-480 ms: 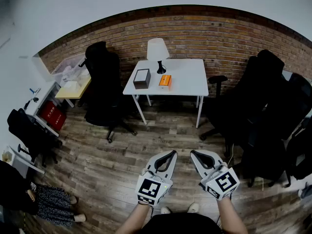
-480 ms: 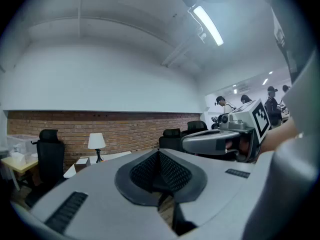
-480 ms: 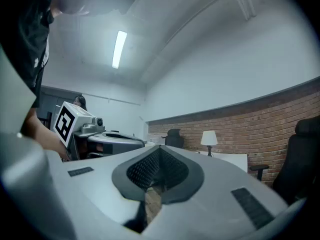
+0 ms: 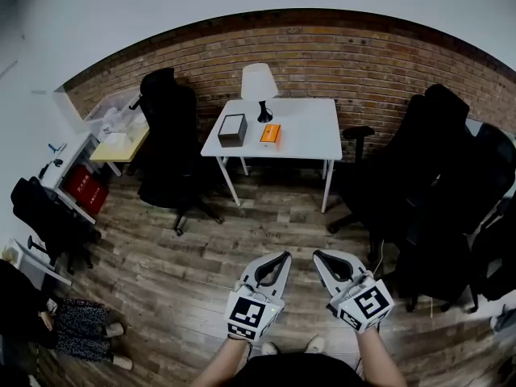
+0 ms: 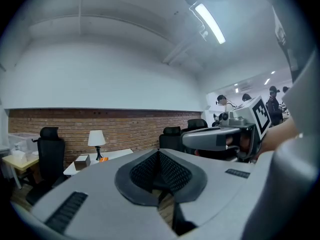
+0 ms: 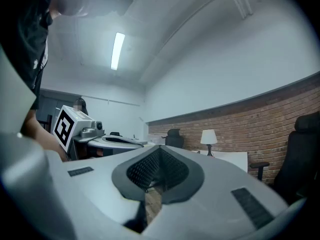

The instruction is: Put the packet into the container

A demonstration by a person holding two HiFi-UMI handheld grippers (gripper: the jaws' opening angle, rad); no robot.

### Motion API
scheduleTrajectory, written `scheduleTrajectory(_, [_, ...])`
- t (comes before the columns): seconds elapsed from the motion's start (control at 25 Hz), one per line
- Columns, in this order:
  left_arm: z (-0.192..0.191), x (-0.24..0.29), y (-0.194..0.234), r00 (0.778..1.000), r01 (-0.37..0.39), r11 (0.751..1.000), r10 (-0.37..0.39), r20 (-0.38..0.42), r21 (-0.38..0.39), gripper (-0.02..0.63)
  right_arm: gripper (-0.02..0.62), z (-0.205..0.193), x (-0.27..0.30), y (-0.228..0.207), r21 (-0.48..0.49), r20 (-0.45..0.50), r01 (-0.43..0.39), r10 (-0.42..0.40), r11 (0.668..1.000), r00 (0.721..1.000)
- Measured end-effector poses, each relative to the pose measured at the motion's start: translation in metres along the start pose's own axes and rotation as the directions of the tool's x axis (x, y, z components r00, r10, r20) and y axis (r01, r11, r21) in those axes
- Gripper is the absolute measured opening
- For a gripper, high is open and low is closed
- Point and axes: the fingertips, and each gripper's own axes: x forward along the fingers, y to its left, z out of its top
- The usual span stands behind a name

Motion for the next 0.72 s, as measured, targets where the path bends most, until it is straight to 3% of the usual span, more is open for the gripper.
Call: scheduleTrajectory(0.72, [-0.009, 0.028, -0.034, 0.999, -0.029, 0.999, 0.028, -0.039, -0.025, 0.006, 0.005, -0.006, -0.029, -0.026, 0.017, -0.002, -0.048, 0.048, 0.999, 0.999])
